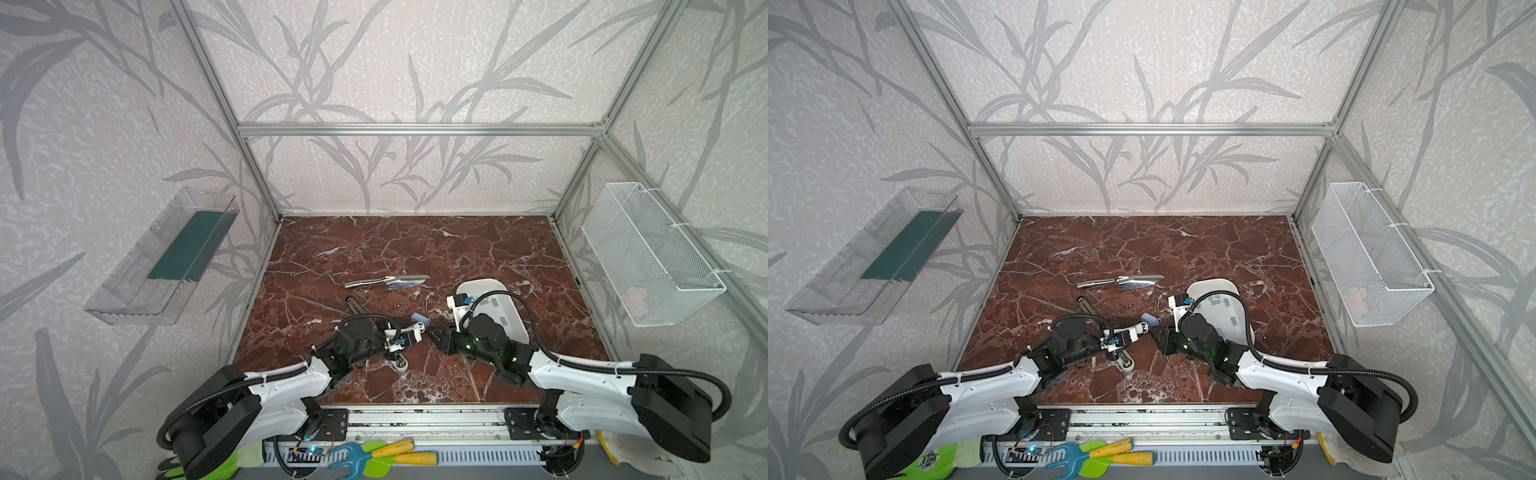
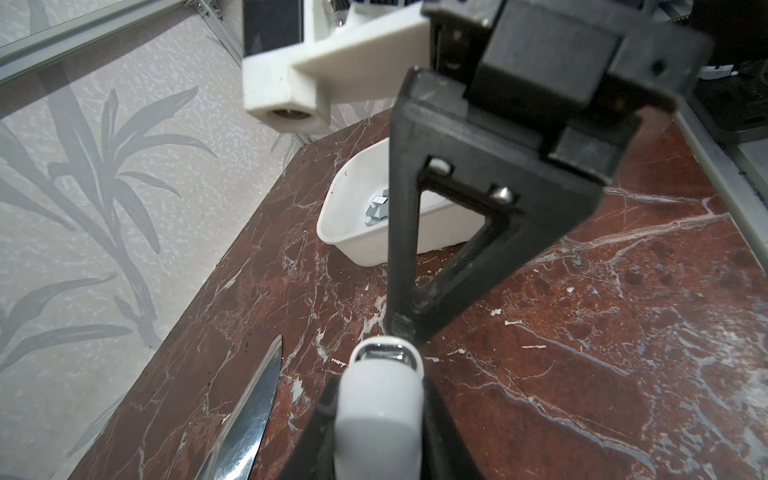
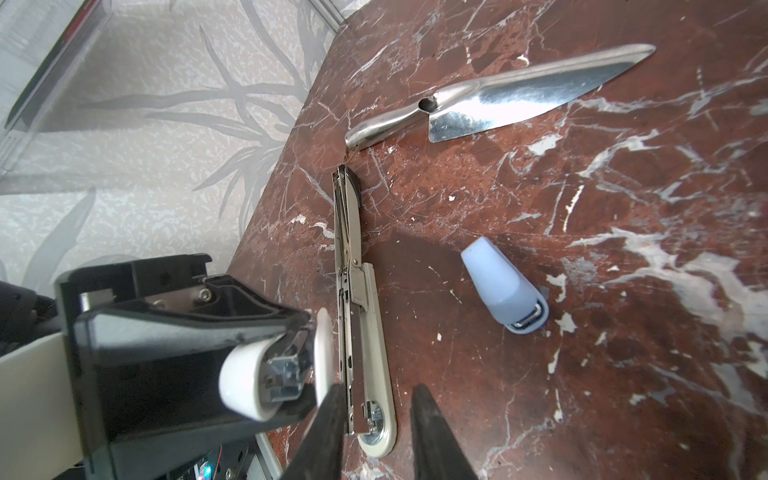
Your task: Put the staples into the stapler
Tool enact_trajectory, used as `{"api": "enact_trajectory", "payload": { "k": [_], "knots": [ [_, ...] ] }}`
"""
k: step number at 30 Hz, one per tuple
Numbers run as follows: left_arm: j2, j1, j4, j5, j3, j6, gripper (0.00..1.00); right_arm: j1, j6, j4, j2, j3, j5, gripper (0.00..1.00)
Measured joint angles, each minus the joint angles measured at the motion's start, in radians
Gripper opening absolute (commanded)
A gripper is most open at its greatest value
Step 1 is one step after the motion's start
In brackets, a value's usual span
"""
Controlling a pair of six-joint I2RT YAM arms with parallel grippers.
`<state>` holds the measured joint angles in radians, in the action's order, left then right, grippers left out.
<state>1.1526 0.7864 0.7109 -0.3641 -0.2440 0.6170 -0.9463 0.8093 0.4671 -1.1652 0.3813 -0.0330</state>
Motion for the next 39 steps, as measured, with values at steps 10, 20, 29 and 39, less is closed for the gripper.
{"api": "enact_trajectory", "payload": {
  "k": [10, 20, 29, 39],
  "knots": [
    [0.015, 0.000, -0.001, -0.012, 0.000, 0.000, 0.00, -0.006, -0.021, 0.012, 0.031, -0.008, -0.005, 0.30],
    [-0.005, 0.000, -0.007, -0.038, 0.000, 0.001, 0.00, -0.010, -0.020, 0.067, -0.073, 0.011, -0.042, 0.29],
    [-0.017, -0.002, 0.012, -0.061, 0.019, 0.001, 0.00, -0.010, -0.005, 0.132, -0.111, 0.011, -0.066, 0.20],
    [-0.035, -0.003, 0.058, -0.084, 0.053, 0.002, 0.00, -0.017, 0.015, 0.180, -0.091, -0.013, -0.072, 0.00]
  ]
}}
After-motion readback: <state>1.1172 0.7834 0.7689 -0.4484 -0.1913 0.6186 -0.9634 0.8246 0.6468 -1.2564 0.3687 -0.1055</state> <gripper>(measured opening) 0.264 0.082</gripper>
